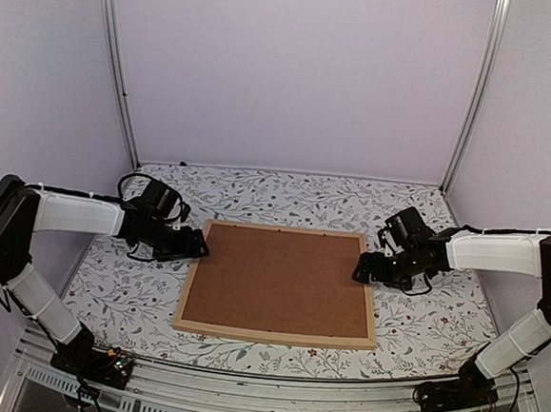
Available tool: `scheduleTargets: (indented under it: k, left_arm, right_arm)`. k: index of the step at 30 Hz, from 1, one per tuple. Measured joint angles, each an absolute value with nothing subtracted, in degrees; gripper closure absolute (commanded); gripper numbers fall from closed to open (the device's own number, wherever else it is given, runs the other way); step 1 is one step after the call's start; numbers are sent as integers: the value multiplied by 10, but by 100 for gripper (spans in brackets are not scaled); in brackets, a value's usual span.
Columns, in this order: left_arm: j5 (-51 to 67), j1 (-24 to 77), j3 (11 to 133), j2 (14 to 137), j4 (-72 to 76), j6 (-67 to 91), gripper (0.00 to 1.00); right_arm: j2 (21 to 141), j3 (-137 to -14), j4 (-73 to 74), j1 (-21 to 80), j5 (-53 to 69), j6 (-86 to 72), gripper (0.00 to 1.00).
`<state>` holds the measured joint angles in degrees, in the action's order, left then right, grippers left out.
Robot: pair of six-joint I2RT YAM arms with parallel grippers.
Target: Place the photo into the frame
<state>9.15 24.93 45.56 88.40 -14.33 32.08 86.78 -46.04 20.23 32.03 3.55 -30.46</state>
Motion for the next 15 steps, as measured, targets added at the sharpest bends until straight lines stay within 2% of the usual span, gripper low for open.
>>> scheduleTargets:
  k: [3, 11, 15]
  left_arm:
    - [98, 245, 478, 927, -136, 315, 22]
    - [98, 244, 498, 982, -115, 307, 42]
    - [95, 248, 496, 983, -107, 307, 45]
  right_arm:
    - [887, -474, 199, 310, 36, -293, 6]
    - [940, -485, 174, 292, 44, -271, 6]
    - [947, -485, 155, 291, 52, -269, 7]
